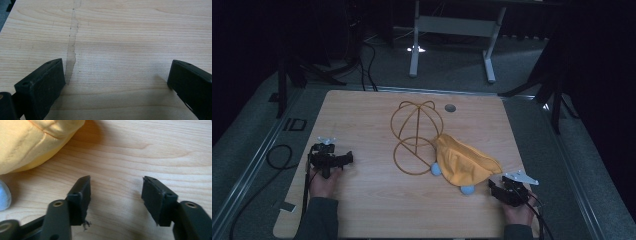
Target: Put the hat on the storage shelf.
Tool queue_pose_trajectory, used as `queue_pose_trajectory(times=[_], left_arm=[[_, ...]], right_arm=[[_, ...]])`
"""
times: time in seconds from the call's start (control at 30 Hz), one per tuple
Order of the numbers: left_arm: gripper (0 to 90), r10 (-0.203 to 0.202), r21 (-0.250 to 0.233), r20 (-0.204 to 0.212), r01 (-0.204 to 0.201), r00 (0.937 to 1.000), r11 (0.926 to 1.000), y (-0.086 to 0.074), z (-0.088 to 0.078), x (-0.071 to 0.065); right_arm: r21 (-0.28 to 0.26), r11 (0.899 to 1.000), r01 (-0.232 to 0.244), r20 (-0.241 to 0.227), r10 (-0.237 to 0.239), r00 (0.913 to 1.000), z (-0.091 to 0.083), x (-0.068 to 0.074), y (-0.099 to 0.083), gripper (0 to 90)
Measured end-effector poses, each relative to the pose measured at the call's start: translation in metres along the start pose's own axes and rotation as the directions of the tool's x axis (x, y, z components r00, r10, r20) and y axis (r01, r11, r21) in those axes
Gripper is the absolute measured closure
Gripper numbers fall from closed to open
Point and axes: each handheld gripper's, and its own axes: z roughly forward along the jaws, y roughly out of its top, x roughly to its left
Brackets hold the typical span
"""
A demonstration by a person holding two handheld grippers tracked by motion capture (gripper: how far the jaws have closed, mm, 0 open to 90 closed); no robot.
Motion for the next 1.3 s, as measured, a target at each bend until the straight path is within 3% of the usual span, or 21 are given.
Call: queue_pose_trajectory(times=[0.33, 0.43, 0.63, 0.77, 0.93, 1.07, 1.3], left_arm=[[1.3, 0.0, 0.0, 0.0, 0.0, 1.0, 1.0, 0.0, 0.0, 0.0], [1.3, 0.0, 0.0, 0.0, 0.0, 1.0, 1.0, 0.0, 0.0, 0.0], [1.3, -0.001, 0.0, 0.0, 0.001, 1.0, 1.0, 0.0, 0.0, 0.0], [1.3, -0.001, 0.0, 0.0, 0.001, 1.0, 1.0, 0.0, 0.0, 0.0], [1.3, -0.001, 0.0, 0.0, 0.001, 1.0, 1.0, 0.0, 0.0, 0.0], [1.3, 0.0, 0.0, 0.0, 0.0, 1.0, 1.0, 0.0, 0.0, 0.0], [1.3, -0.001, 0.0, 0.0, 0.001, 1.0, 1.0, 0.0, 0.0, 0.0]], right_arm=[[0.032, 0.999, -0.036, 0.042, 0.035, 0.9985, -0.006, 0.008, -0.001, 41.8], [0.046, 0.999, -0.026, 0.03, 0.025, 0.9992, -0.008, 0.008, 0.0, 45.7], [0.054, 0.999, 0.003, -0.015, -0.002, 0.9999, -0.011, 0.013, 0.0, 67.7], [0.027, 0.999, 0.034, -0.055, -0.032, 0.998, -0.015, 0.02, 0.002, 68.8], [-0.04, 0.998, 0.056, -0.151, -0.061, 0.9866, -0.026, 0.029, 0.003, 63.5], [-0.075, 0.995, 0.07, -0.199, -0.084, 0.9763, -0.028, 0.035, 0.005, 63.2], [-0.053, 0.992, 0.116, -0.257, -0.125, 0.9581, -0.023, 0.048, 0.006, 61.3]])
